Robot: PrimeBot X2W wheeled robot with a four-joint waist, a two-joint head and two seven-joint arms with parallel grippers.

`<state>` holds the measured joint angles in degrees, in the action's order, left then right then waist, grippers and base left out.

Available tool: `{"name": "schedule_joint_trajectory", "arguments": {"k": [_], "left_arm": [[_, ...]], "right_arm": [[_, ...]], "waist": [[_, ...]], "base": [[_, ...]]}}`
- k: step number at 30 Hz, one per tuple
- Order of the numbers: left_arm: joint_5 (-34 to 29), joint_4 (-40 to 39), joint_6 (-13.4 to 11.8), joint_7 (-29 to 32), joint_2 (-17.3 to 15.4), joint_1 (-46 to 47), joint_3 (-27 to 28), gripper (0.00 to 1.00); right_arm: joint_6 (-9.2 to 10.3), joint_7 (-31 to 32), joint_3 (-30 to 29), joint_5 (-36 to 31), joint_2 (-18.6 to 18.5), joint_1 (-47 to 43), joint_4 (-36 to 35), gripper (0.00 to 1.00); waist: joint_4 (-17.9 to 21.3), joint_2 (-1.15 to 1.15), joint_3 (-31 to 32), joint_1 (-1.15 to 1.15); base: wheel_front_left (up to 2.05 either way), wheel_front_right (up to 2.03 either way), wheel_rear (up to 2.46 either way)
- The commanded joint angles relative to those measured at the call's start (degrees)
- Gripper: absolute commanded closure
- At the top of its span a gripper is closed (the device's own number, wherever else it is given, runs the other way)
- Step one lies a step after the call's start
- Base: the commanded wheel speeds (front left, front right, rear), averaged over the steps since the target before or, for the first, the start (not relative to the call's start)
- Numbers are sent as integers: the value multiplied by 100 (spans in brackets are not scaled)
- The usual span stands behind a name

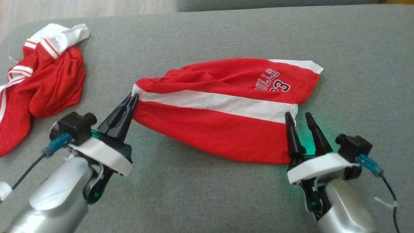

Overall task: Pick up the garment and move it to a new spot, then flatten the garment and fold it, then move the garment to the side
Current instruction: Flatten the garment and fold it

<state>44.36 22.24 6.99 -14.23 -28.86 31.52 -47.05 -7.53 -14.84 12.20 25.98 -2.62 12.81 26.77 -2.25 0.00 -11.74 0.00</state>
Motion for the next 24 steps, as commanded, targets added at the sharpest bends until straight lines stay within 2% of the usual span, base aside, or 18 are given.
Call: {"name": "schedule_joint_trajectory", "arguments": {"k": [1,5,11,12,13,14,17,18,24], "left_arm": [[-49,-72,-44,-62,-130,349,311,100],[-110,17,-20,-70,-41,403,339,100],[-171,70,11,-74,40,447,398,100],[-181,73,16,-75,46,448,417,100],[-193,74,20,-75,55,446,431,100],[-204,74,23,-75,63,440,444,100],[-240,77,31,-75,77,417,478,100],[-252,76,33,-75,80,410,486,100],[-311,-31,42,-76,65,470,580,100]], "right_arm": [[4,-16,194,114,-35,203,63,0],[4,-16,320,146,-115,545,597,0],[4,-16,499,280,-127,721,760,0],[4,-16,525,287,-134,719,751,10],[4,-16,534,280,-147,713,728,26],[4,-16,517,246,-162,703,687,50],[4,-16,393,149,-157,629,500,82],[4,-16,357,120,-151,598,431,100],[4,-16,162,24,-174,554,-74,100]], "waist": [[-62,0,-50,0],[-145,0,-99,0],[-234,0,-144,0],[-241,0,-145,0],[-248,0,-143,0],[-252,0,-140,0],[-259,0,-130,0],[-260,0,-126,0],[-204,0,-150,0]], "base": [[0,0,0],[0,0,0],[0,0,0],[0,0,0],[0,0,0],[0,0,0],[0,0,0],[0,0,0],[0,0,0]]}}
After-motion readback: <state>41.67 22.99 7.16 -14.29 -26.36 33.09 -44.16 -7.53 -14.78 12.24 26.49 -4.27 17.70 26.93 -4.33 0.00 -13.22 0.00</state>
